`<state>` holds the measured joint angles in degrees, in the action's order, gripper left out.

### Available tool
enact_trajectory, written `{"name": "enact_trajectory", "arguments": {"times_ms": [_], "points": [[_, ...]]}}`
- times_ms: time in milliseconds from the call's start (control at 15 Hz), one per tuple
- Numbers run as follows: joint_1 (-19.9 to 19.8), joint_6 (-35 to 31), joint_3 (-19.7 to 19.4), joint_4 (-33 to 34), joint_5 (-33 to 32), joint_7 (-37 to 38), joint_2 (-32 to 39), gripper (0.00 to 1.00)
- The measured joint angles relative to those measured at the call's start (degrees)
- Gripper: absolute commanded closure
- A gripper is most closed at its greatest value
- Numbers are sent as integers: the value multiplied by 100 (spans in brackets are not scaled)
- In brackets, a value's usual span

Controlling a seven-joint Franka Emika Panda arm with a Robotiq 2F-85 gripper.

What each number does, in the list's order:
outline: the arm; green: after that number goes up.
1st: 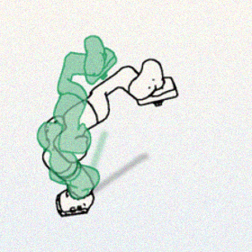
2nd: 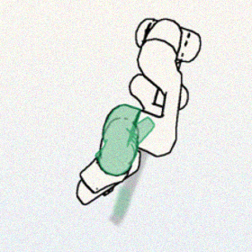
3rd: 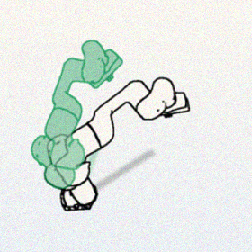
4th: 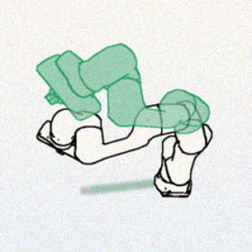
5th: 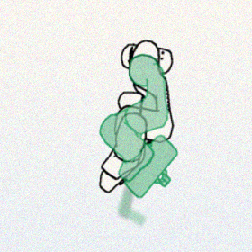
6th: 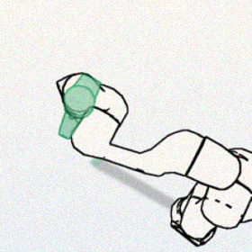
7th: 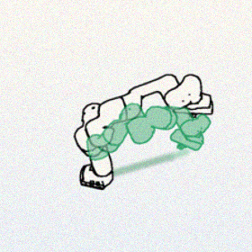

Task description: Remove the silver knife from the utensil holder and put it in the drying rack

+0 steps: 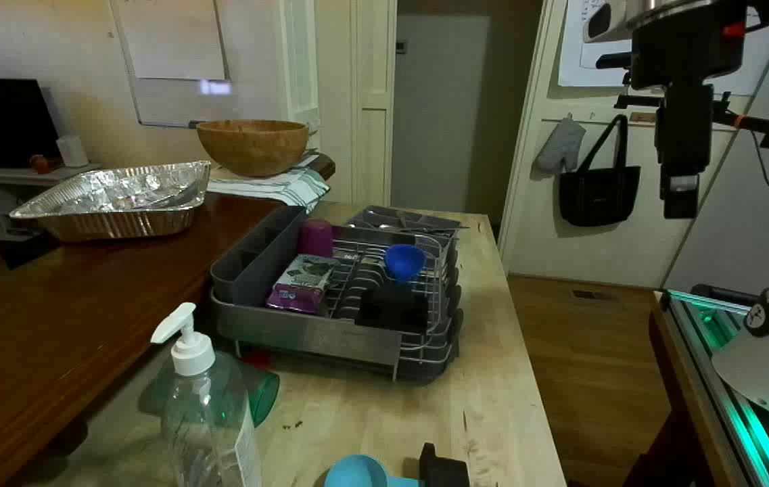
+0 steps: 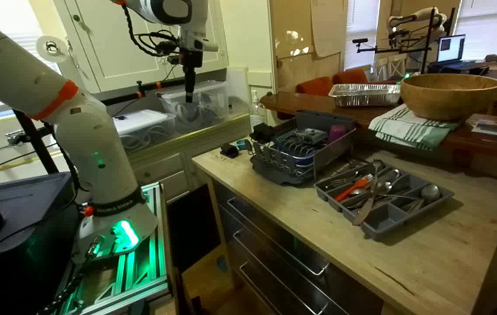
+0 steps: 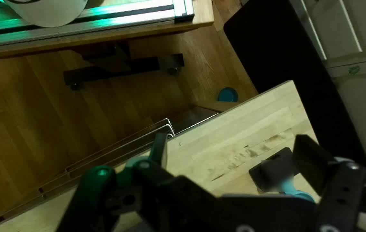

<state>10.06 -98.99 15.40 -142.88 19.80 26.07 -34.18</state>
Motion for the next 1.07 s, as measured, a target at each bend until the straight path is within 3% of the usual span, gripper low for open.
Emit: {"name": "enact_trajectory", "arguments": {"times_ms": [467, 1067], "points": [[-158, -1, -171, -3, -452, -397, -68, 0], [-683, 126, -1471, 10, -1523, -2537, -244, 0]]}}
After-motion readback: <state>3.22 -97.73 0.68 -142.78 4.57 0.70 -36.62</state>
